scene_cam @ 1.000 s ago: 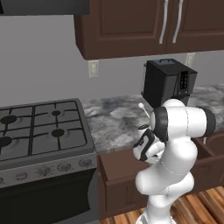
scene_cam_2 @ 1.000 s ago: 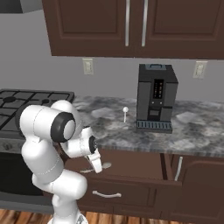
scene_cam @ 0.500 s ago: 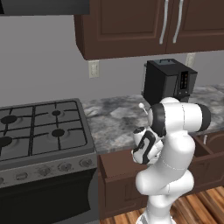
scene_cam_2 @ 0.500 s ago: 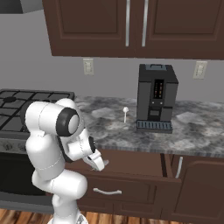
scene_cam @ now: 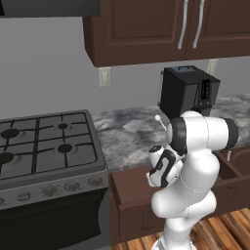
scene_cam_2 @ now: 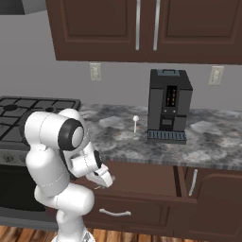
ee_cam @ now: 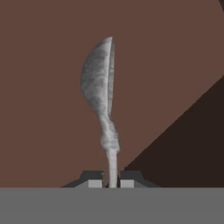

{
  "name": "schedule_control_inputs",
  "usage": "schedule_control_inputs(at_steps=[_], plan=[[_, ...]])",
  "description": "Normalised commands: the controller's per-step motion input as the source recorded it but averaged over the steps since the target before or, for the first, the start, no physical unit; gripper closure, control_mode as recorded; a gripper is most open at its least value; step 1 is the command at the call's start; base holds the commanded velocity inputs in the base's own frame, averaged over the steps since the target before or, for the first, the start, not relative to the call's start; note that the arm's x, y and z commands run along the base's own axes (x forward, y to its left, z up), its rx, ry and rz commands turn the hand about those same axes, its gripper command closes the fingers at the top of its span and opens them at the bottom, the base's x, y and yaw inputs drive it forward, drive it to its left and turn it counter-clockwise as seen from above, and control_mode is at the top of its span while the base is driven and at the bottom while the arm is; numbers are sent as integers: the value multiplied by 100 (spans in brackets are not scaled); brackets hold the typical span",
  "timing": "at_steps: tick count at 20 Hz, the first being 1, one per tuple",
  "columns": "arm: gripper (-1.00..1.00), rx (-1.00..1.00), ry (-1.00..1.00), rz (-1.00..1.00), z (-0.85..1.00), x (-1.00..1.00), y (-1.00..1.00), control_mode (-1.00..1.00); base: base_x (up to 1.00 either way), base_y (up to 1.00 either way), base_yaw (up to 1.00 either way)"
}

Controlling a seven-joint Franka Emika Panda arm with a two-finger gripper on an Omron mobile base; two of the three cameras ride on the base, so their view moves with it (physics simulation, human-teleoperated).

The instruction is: Organize the utensils by type. Pick up the wooden spoons from the counter and place them in the open cabinet. Then pick up the metallic utensils from the counter and place them in the open drawer.

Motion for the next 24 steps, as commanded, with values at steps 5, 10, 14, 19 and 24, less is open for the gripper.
schedule_control_inputs(at_steps=[5,10,14,19,24], plan=[[-100,2,0,8,-5,-23,-2,-100,0,0,0],[-100,5,0,6,0,-2,-12,-100,0,0,0],[-100,7,0,5,14,0,-14,-100,0,0,0],[-100,10,0,3,46,0,-7,-100,0,0,0],[-100,12,0,1,63,-6,-9,-100,0,0,0]])
